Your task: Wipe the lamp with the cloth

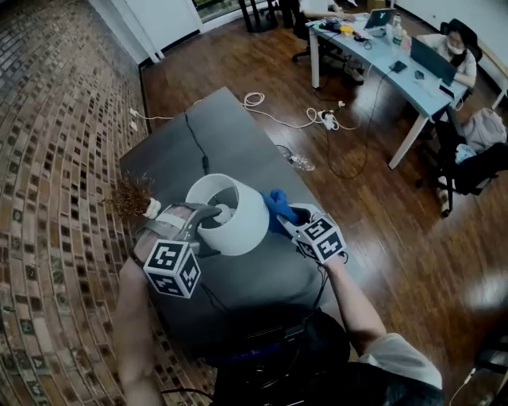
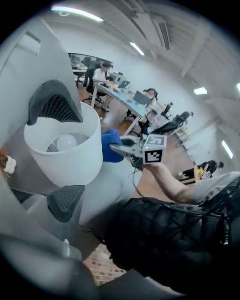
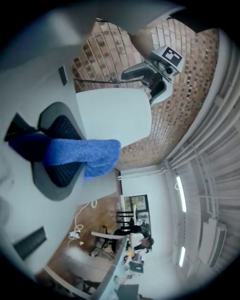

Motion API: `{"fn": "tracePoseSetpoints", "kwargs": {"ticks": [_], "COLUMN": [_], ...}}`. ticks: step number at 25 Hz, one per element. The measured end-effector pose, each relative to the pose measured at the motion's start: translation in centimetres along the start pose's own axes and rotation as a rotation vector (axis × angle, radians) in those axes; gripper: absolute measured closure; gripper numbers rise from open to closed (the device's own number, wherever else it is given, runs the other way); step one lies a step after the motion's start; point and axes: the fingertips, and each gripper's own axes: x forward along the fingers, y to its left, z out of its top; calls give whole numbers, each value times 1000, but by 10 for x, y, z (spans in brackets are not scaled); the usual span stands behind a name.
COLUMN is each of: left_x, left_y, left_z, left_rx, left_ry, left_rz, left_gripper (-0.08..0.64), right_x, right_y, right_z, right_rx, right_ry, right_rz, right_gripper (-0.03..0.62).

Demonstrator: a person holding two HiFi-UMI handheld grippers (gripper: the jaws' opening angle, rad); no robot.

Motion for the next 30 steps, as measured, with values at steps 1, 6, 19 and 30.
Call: {"fn": "tracePoseSetpoints", "kwargs": {"ticks": [1,6,19,30], "left_x": [-11,-91,-117,-201], "left_y": [3,5,-137,-165], "left_z": [-1,-12,-111,-125], "left_rx": [-65,-643,-1546,-1294], "left_ry": [-44,-634,-1750,-2418], "left_rz": [44,359,521,390], "left_gripper": [135,137,186,101], "right_x": [-7,-34,-76,-205], "right_y": [-5,-16,11,28], "right_z": [-12,-107,-220,-57], "right_rx": [29,34,-96,305], "right_ry": [32,258,588,-194], "right_rz": [-4,-59,-59,-308], "right_gripper": [492,486,255,419]}}
